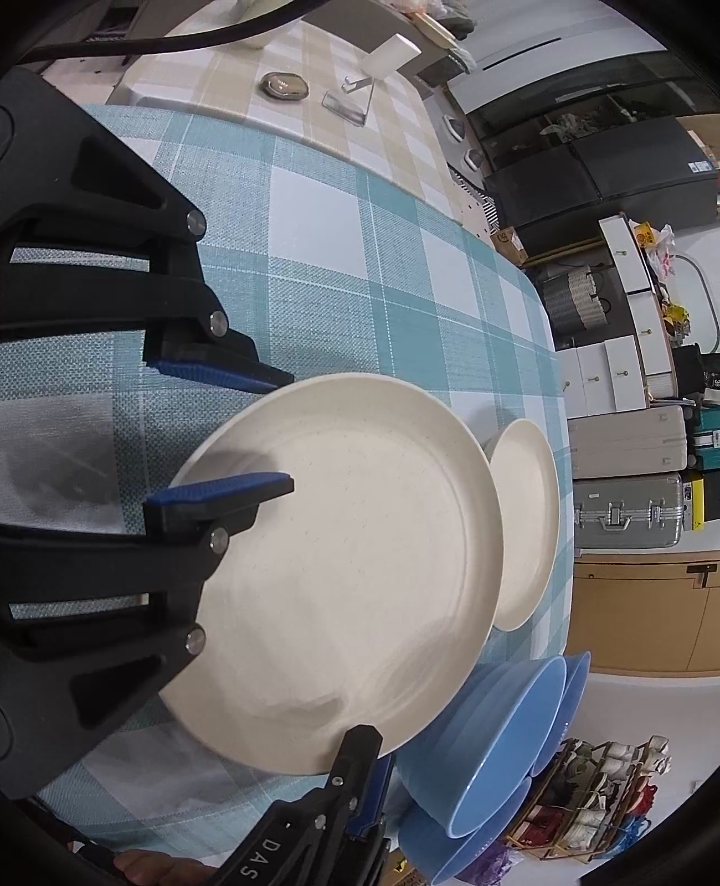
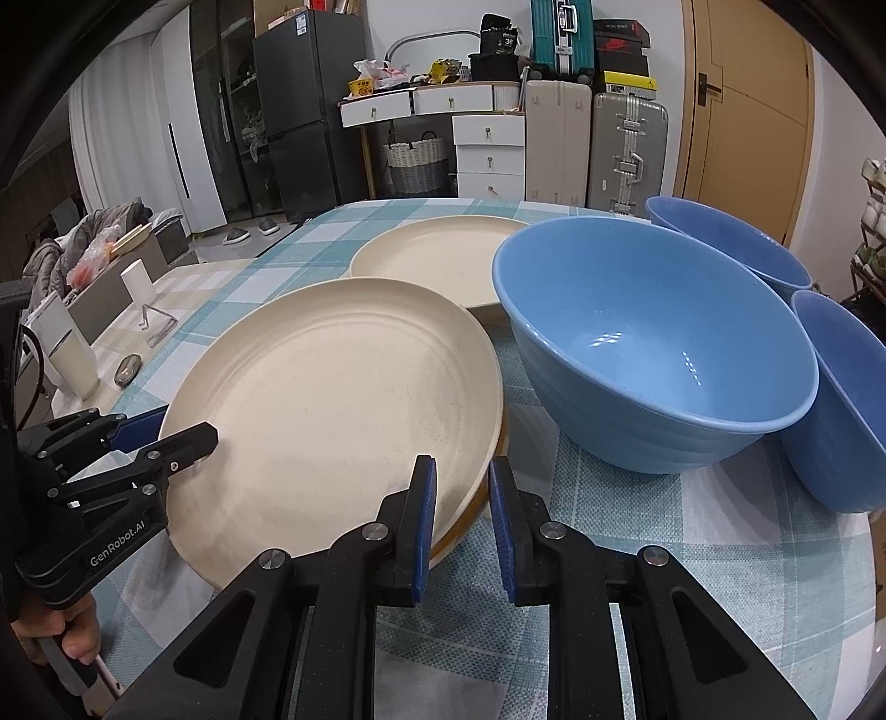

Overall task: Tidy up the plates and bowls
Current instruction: 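Lower the held plate onto the other cream plate and open both tools, then move both tools toward the next cream plate beside the bowls, then close both tools on the rim of the next cream plate, then lift the cream plate with both tools, tilting it up off the cloth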

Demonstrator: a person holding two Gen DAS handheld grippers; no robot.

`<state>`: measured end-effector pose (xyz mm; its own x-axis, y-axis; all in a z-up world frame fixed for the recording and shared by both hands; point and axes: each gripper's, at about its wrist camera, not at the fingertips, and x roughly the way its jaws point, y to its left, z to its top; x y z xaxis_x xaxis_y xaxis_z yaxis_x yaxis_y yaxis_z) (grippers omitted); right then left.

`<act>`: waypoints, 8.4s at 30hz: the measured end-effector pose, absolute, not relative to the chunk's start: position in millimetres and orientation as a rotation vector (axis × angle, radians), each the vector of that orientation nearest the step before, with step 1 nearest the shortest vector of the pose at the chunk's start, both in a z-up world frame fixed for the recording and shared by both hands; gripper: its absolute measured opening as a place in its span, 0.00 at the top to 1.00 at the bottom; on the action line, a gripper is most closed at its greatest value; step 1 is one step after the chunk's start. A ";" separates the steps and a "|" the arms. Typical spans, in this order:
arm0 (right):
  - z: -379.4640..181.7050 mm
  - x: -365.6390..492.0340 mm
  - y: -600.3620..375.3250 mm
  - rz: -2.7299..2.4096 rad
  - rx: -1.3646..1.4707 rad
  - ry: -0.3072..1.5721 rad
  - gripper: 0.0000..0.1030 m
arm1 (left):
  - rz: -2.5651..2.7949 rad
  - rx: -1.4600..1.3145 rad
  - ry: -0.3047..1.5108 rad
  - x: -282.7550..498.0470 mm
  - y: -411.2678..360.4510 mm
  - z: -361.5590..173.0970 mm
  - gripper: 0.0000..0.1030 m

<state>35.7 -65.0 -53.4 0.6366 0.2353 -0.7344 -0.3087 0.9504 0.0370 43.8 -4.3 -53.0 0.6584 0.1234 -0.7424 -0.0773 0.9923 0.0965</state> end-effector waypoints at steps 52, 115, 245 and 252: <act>28.5 20.4 -83.2 0.376 -0.072 0.689 0.01 | -0.013 -0.169 0.737 29.3 23.7 30.4 0.00; 75.3 264.8 -60.7 0.386 -0.146 0.878 0.00 | 0.069 -0.229 0.872 245.0 63.5 31.7 0.01; 86.3 208.4 -32.6 0.406 -0.348 0.901 0.83 | 0.091 -0.141 0.761 137.8 31.0 107.8 0.81; 93.1 184.9 -36.1 0.403 -0.342 0.885 0.83 | 0.085 -0.128 0.749 111.6 20.9 118.5 0.81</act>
<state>184.9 -36.1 93.1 0.5675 0.1967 -0.7995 -0.4736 0.8723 -0.1215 111.6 20.9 118.5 0.7292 0.0313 -0.6836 -0.1223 0.9888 -0.0852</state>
